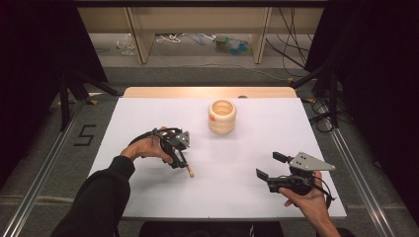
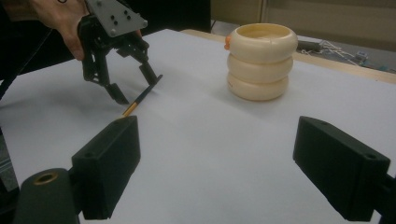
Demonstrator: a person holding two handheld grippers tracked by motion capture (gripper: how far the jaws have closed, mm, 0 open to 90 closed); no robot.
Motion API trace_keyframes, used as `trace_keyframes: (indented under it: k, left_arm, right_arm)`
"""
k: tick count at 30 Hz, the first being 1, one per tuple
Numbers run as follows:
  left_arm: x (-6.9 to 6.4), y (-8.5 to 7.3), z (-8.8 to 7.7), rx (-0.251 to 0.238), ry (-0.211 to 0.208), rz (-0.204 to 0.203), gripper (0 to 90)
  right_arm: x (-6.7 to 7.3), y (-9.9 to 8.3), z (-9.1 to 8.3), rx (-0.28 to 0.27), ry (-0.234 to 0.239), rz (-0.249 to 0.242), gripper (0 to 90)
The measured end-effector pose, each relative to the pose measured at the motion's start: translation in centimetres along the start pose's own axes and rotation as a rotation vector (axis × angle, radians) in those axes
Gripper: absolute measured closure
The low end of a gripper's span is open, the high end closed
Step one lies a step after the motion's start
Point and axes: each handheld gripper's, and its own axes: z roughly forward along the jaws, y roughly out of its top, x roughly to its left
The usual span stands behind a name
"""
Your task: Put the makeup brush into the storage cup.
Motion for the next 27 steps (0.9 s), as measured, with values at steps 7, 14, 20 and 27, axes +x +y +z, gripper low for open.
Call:
trace_keyframes:
  k: [7,14,20,27]
  left_arm:
    - [-0.02,0.28,0.50,0.043,-0.003,0.037,28.5]
    - [0.07,0.77,0.56,0.052,-0.017,0.029,29.7]
    - [0.13,0.75,0.74,0.059,-0.023,0.030,31.7]
    - [0.28,0.57,0.72,0.052,-0.053,0.005,36.4]
  right_arm:
    - [0.06,-0.08,0.23,-0.013,0.013,0.007,15.8]
    - [0.05,-0.06,0.08,-0.001,0.007,0.000,15.9]
    - [0.15,-0.04,0.09,0.003,0.015,0.007,15.9]
    - [0.03,-0.08,0.26,-0.022,0.010,-0.014,15.9]
